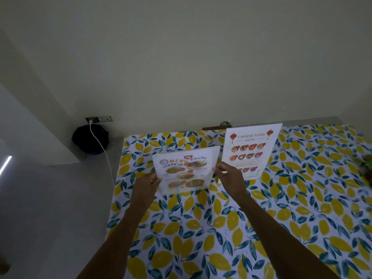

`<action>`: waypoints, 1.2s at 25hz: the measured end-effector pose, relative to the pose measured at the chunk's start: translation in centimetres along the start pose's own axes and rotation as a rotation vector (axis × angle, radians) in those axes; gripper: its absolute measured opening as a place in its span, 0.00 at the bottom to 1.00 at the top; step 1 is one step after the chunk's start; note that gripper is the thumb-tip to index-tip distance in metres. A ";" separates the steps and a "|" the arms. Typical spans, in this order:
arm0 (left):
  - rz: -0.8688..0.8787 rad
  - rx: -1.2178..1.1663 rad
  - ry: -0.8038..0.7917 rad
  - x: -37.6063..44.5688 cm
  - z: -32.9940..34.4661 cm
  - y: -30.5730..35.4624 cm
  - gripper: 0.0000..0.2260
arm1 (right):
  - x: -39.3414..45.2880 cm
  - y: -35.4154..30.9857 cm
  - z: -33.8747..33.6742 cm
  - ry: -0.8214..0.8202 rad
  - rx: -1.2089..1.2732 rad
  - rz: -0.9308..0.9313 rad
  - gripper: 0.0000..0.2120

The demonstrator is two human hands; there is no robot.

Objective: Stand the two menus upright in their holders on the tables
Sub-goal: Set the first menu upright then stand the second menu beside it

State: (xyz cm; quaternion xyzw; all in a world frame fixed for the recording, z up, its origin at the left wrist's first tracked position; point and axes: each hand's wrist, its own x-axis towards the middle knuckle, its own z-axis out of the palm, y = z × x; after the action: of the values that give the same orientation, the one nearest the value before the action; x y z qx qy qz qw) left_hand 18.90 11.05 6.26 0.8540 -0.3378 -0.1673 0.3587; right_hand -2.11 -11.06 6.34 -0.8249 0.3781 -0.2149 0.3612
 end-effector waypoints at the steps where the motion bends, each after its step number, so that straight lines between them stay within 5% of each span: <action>1: -0.021 -0.023 -0.002 0.5 0.0 0.1 0.05 | 0.5 0.1 0.2 -0.002 -0.024 -0.019 0.08; 30: 0.087 0.070 0.034 5.4 0.5 -1.9 0.09 | 4.2 -0.2 2.3 0.092 -0.070 -0.099 0.06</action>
State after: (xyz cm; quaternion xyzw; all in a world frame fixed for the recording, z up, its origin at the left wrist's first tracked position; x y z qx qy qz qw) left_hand 23.35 8.02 4.33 0.8531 -0.3743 -0.1252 0.3411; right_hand 2.03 -13.24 5.36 -0.8438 0.3604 -0.2568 0.3035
